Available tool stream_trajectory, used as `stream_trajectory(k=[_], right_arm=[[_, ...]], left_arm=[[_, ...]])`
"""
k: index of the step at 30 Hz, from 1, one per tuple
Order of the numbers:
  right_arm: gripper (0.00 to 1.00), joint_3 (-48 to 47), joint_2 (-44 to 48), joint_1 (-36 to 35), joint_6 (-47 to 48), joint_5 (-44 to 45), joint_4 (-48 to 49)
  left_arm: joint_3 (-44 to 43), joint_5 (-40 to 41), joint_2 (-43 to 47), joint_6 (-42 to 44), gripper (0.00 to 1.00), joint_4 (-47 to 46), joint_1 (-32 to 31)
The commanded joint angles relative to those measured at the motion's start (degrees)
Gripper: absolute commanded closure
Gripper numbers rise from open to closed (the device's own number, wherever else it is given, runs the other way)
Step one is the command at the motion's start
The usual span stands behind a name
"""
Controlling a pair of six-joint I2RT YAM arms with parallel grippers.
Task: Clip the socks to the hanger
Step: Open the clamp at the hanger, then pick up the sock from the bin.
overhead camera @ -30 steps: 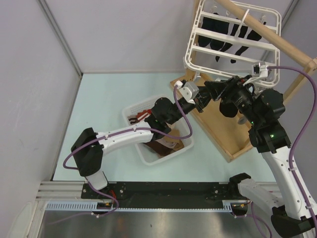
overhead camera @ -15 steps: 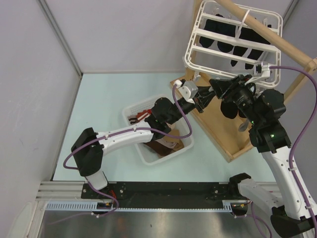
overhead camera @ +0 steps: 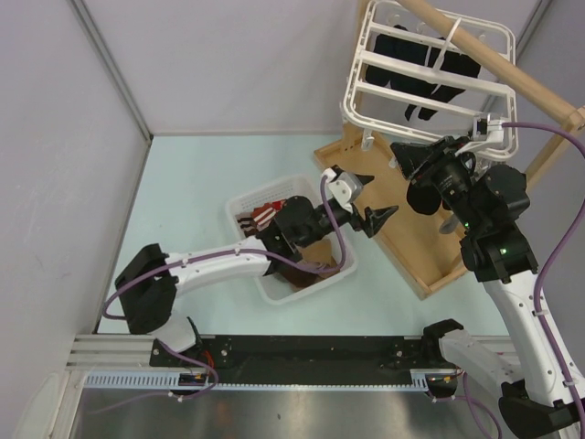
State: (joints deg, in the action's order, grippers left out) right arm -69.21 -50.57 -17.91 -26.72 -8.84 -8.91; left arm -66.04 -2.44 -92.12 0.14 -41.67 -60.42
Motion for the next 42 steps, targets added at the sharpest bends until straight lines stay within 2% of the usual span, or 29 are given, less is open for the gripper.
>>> stream_trajectory(k=[1,6,10,15,18,19,22,31,36,42], right_arm=[[1.00,-0.5,0.5,-0.1,0.5,0.5,-0.2],[1.00,-0.5,0.6,-0.3,-0.2,2.4,-1.7],[1.00,-0.5,0.6,-0.4,-0.2,4.4,-3.4],[1.00,-0.5,0.6,-0.7,0.3,5.6,-5.1],[1.00,-0.5,0.6,-1.1,0.9,6.0,-5.2],[1.00,-0.5,0.6,-1.2,1.1,6.3,-5.2],[1.00,-0.5,0.5,-1.4,1.1,6.4,-5.6],[1.00,-0.5,-0.2,-2.0,1.9,6.9,-6.2],[1.00,-0.5,-0.1,-2.0,2.4,6.8,-6.2],[1.00,-0.5,-0.3,-2.0,2.3,6.8,-6.6]], left_arm=[[4.0,8.9,8.6,2.1,0.08,3.7,0.0],[8.8,22.1,15.3,1.8,0.04,15.0,0.0],[9.8,33.6,17.8,-2.2,0.02,28.7,0.2],[10.2,38.3,18.7,-7.6,0.04,40.0,1.5],[8.3,37.9,17.4,-15.8,0.06,49.8,5.1],[7.4,37.6,15.8,-21.1,0.07,55.5,7.6],[4.0,37.6,12.6,-28.2,0.09,63.1,11.8],[-3.8,37.9,-2.2,-37.5,0.24,67.2,20.7],[-9.3,38.3,-10.7,-38.8,0.33,68.6,22.5],[-10.3,38.3,-15.0,-42.5,0.45,69.2,25.1]])
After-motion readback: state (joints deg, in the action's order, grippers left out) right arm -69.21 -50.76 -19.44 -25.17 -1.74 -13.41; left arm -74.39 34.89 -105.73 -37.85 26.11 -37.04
